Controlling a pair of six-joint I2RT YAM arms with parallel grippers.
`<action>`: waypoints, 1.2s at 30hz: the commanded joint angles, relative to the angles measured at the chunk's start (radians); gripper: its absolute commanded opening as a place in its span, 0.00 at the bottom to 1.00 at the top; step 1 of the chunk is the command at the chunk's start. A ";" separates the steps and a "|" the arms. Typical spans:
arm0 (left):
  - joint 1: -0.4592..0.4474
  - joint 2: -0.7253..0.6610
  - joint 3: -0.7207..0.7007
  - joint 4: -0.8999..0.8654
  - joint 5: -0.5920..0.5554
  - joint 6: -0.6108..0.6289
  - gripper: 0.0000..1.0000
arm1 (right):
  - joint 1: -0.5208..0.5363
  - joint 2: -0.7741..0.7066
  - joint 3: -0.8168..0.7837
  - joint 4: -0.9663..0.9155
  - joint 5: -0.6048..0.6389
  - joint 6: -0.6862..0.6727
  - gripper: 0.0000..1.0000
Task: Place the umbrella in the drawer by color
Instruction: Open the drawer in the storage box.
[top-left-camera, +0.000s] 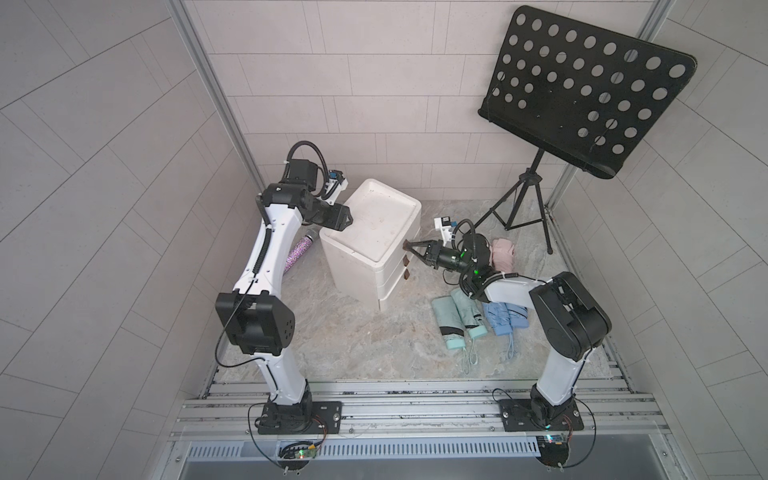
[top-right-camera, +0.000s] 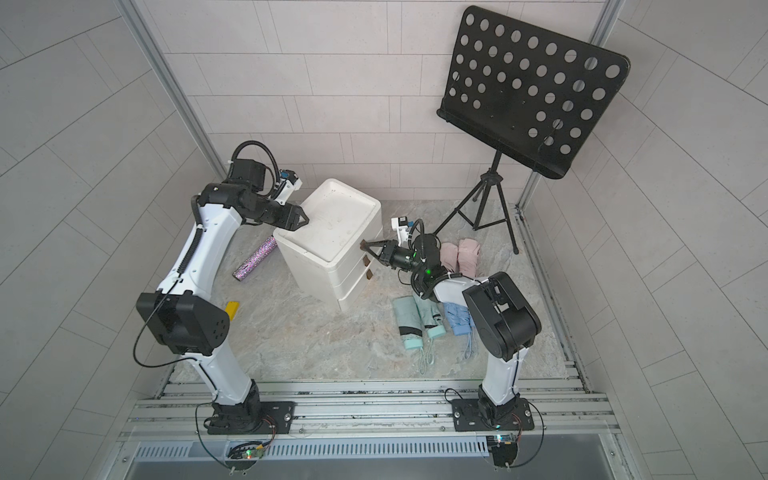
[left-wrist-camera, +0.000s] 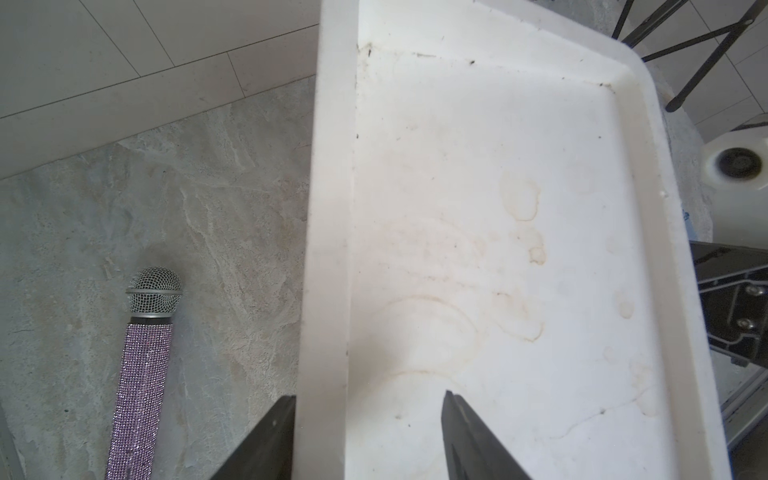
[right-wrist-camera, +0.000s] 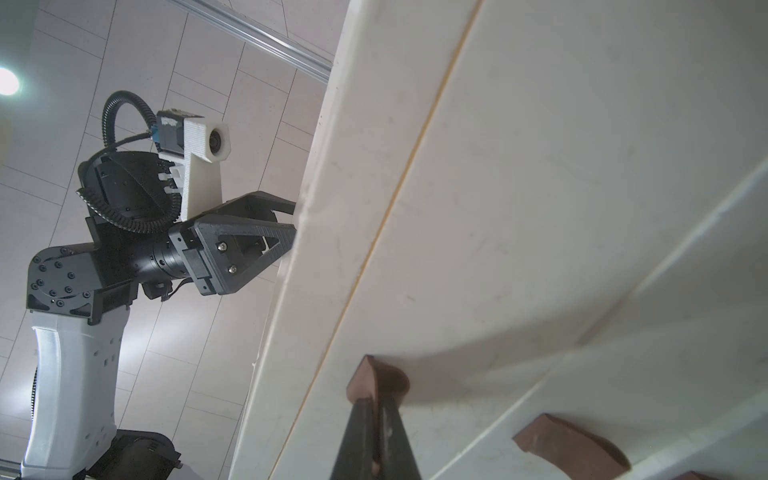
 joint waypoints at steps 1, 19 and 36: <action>-0.002 0.000 0.004 -0.001 -0.015 0.023 0.54 | 0.000 -0.091 -0.017 -0.028 -0.031 -0.051 0.00; -0.018 0.043 0.044 0.005 -0.096 0.052 0.35 | -0.002 -0.379 -0.068 -0.522 -0.017 -0.365 0.00; -0.032 0.096 0.091 0.043 -0.233 0.064 0.12 | -0.002 -0.452 -0.099 -0.643 -0.014 -0.440 0.00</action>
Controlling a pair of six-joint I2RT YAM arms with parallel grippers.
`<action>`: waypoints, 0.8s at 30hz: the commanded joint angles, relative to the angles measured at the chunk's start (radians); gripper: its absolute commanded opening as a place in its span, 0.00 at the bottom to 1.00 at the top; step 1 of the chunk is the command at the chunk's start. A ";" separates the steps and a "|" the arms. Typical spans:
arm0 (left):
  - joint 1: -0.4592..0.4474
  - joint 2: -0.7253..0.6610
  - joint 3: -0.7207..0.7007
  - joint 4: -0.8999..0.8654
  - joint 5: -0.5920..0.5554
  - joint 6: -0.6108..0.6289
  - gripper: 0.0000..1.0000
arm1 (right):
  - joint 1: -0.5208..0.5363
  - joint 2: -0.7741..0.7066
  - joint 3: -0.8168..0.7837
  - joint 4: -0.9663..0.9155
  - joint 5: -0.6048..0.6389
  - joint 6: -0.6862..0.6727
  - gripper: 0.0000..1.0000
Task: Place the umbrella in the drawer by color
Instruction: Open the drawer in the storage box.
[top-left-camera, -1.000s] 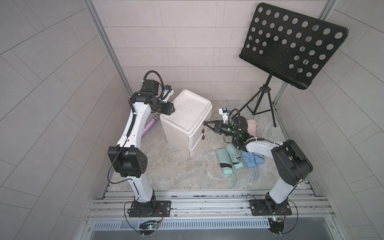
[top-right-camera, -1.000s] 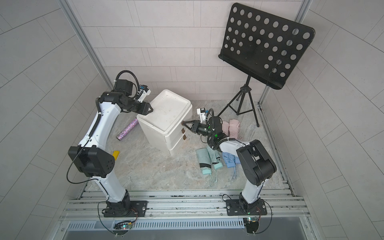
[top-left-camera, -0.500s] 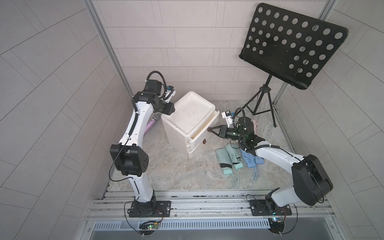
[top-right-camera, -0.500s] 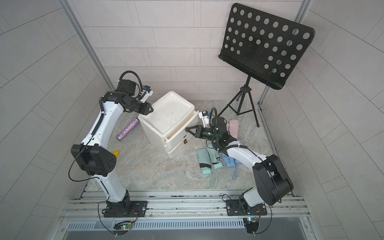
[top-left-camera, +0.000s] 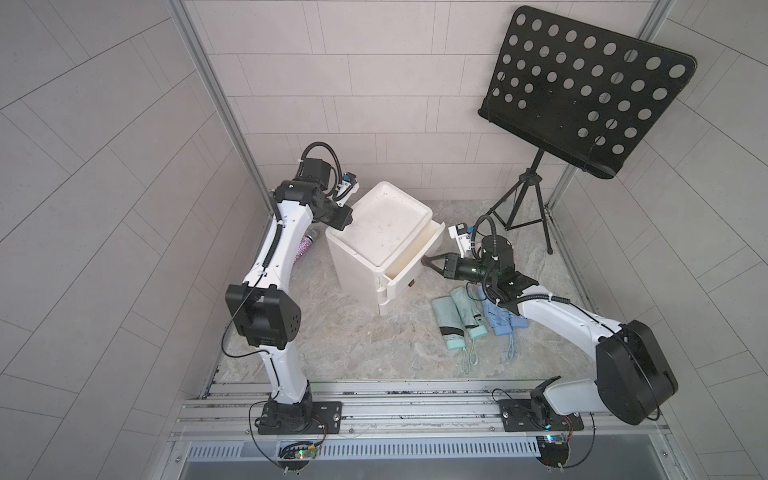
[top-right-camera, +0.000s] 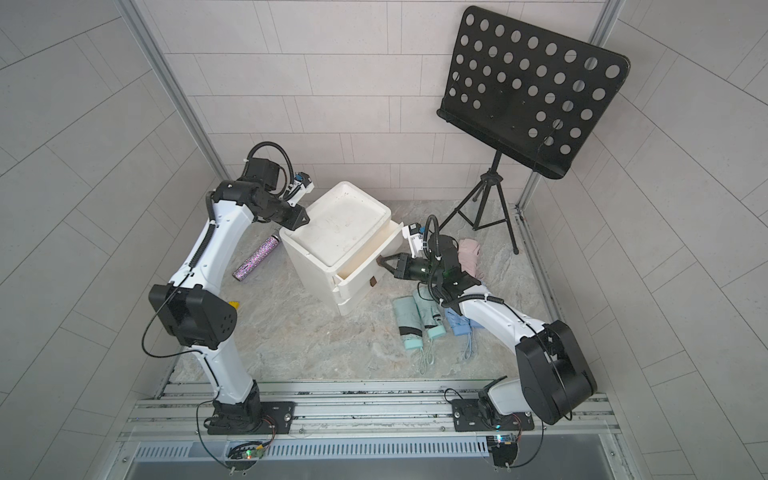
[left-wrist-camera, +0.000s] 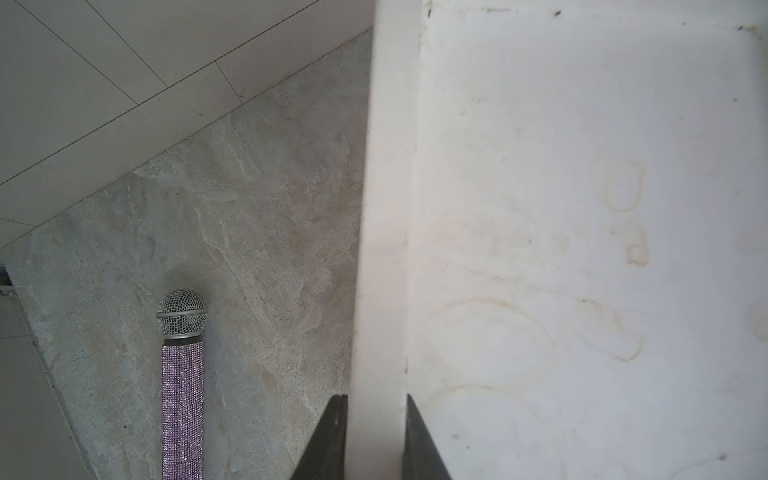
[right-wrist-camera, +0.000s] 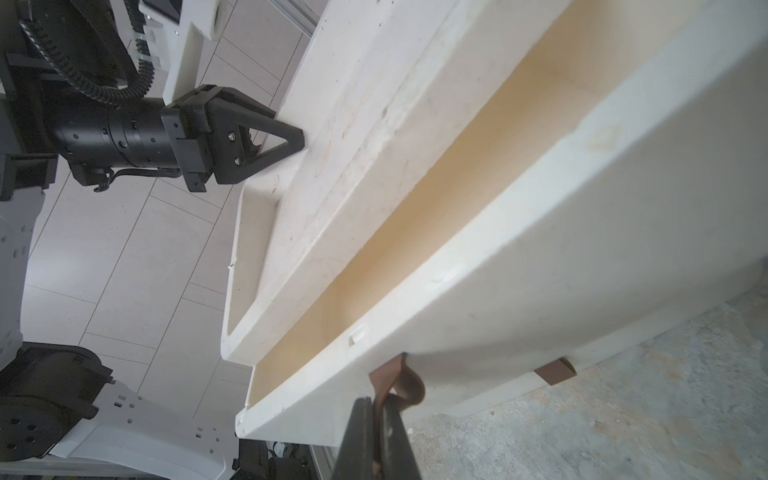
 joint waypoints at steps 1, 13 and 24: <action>0.018 0.033 0.028 0.071 -0.126 -0.051 0.12 | 0.013 -0.046 -0.007 -0.019 -0.053 -0.033 0.00; 0.107 0.100 0.090 0.070 -0.082 -0.044 0.11 | 0.020 -0.046 -0.001 -0.026 -0.054 -0.036 0.00; 0.150 0.153 0.170 0.055 -0.061 -0.042 0.12 | 0.033 -0.076 -0.007 -0.084 -0.042 -0.070 0.00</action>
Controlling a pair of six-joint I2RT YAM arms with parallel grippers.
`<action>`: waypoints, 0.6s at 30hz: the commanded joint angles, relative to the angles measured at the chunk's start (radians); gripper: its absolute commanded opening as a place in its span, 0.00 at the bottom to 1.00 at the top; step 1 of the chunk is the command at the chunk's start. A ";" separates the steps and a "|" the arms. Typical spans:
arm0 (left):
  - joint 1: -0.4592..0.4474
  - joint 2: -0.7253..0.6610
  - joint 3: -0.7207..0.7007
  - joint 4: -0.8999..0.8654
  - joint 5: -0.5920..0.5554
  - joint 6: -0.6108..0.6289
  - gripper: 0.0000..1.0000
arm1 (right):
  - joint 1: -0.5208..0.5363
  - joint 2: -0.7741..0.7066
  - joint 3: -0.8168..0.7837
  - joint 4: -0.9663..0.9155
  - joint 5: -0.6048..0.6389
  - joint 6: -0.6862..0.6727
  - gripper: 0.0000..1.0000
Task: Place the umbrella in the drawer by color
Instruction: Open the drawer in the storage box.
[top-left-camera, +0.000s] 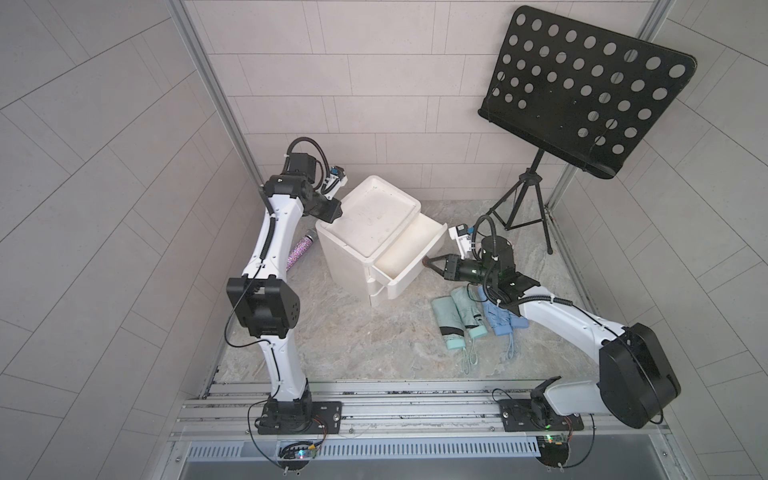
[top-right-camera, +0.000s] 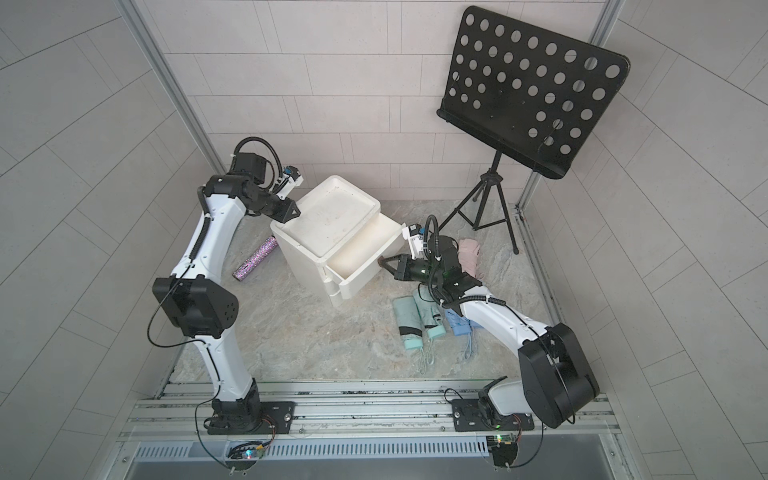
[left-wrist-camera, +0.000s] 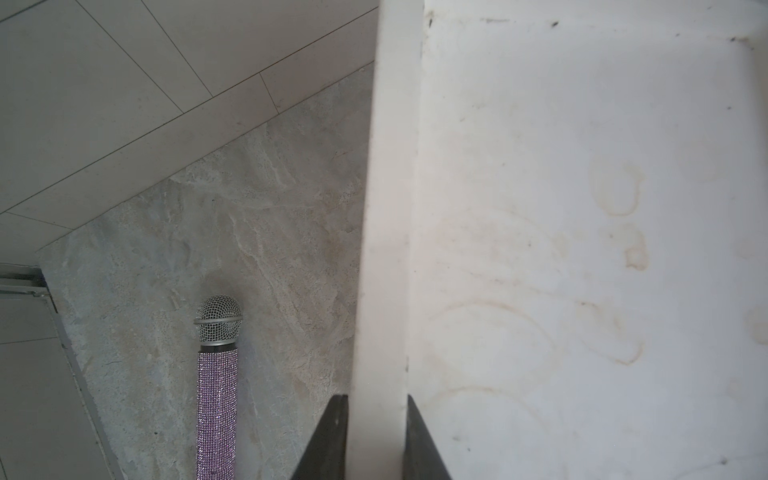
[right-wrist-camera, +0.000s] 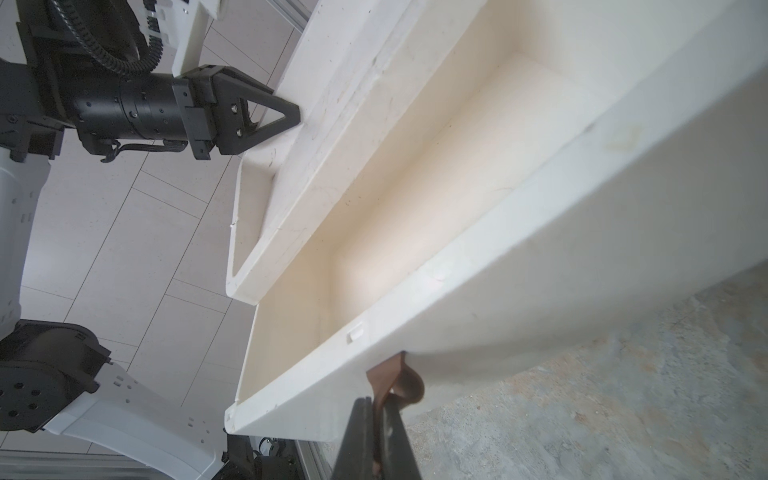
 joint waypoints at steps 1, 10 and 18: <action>0.055 0.054 0.040 0.075 -0.111 -0.093 0.12 | 0.026 -0.059 -0.008 -0.043 -0.069 -0.033 0.00; 0.063 0.068 0.048 0.087 -0.106 -0.108 0.12 | 0.024 -0.069 -0.024 -0.056 -0.061 -0.049 0.00; 0.070 0.078 0.064 0.079 -0.092 -0.121 0.12 | 0.019 -0.063 -0.034 -0.058 -0.050 -0.060 0.00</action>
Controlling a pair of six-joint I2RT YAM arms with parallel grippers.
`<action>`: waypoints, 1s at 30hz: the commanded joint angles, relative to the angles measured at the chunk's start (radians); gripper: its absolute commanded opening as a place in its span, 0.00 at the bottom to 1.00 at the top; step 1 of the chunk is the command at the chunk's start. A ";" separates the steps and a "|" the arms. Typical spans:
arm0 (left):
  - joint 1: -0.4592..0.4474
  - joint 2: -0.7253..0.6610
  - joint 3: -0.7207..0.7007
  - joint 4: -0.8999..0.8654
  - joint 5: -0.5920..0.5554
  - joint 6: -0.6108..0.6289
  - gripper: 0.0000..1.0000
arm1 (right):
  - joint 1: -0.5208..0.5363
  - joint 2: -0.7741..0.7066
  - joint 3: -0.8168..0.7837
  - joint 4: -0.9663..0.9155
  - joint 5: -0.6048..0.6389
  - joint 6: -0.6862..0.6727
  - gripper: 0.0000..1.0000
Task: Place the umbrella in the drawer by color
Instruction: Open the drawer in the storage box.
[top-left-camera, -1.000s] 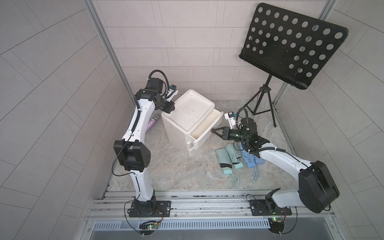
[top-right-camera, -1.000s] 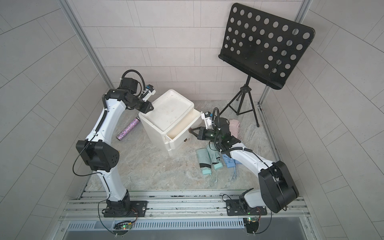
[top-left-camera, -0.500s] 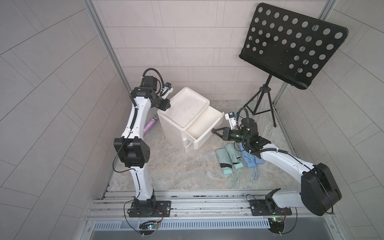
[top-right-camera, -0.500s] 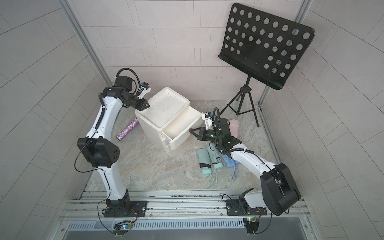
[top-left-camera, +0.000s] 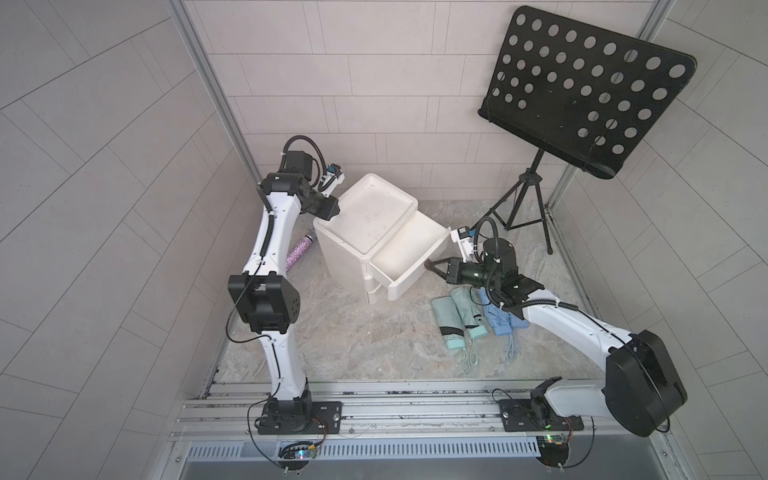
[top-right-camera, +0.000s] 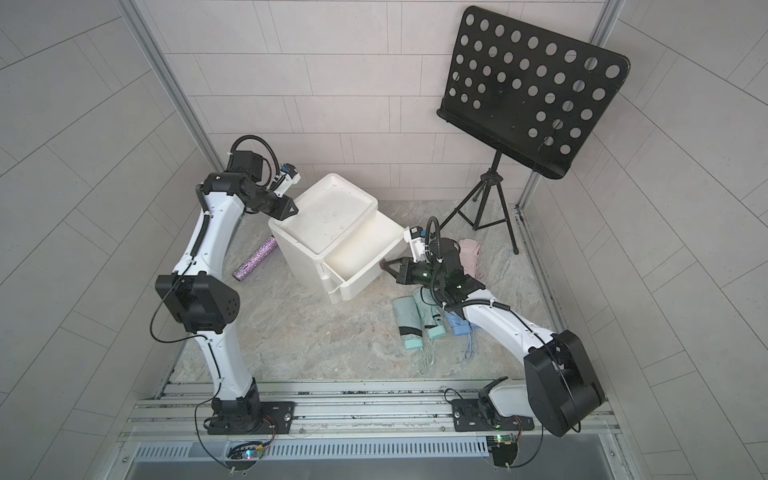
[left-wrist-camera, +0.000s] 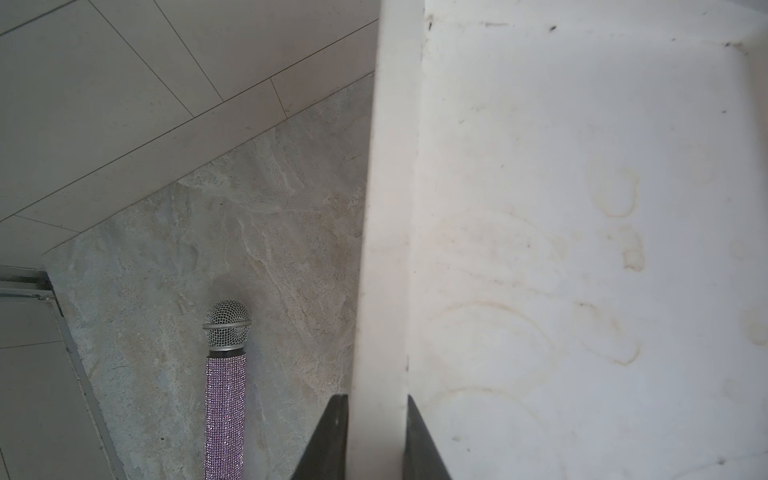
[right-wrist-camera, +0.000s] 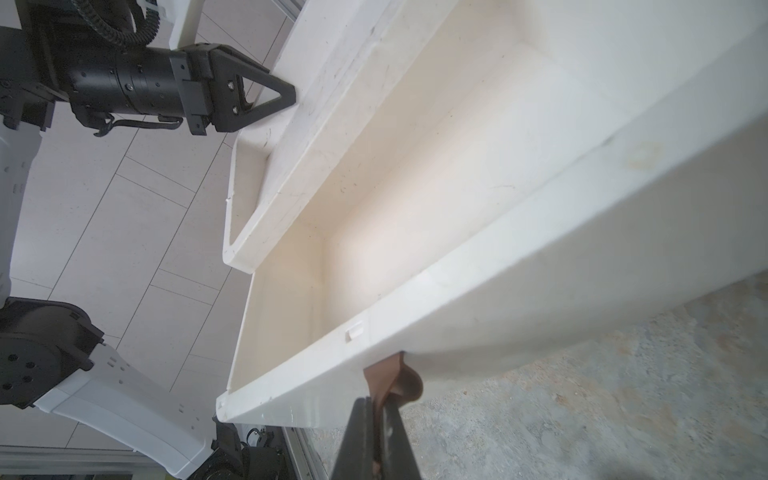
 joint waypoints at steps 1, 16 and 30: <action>0.050 0.044 0.019 0.088 -0.102 -0.129 0.13 | 0.017 -0.027 -0.017 -0.008 -0.068 -0.014 0.00; 0.053 -0.010 0.069 0.067 -0.002 -0.174 0.82 | 0.016 -0.031 0.010 -0.049 -0.028 -0.029 0.53; 0.054 -0.112 0.215 -0.026 0.045 -0.205 0.95 | 0.008 -0.132 0.076 -0.260 0.059 -0.123 0.86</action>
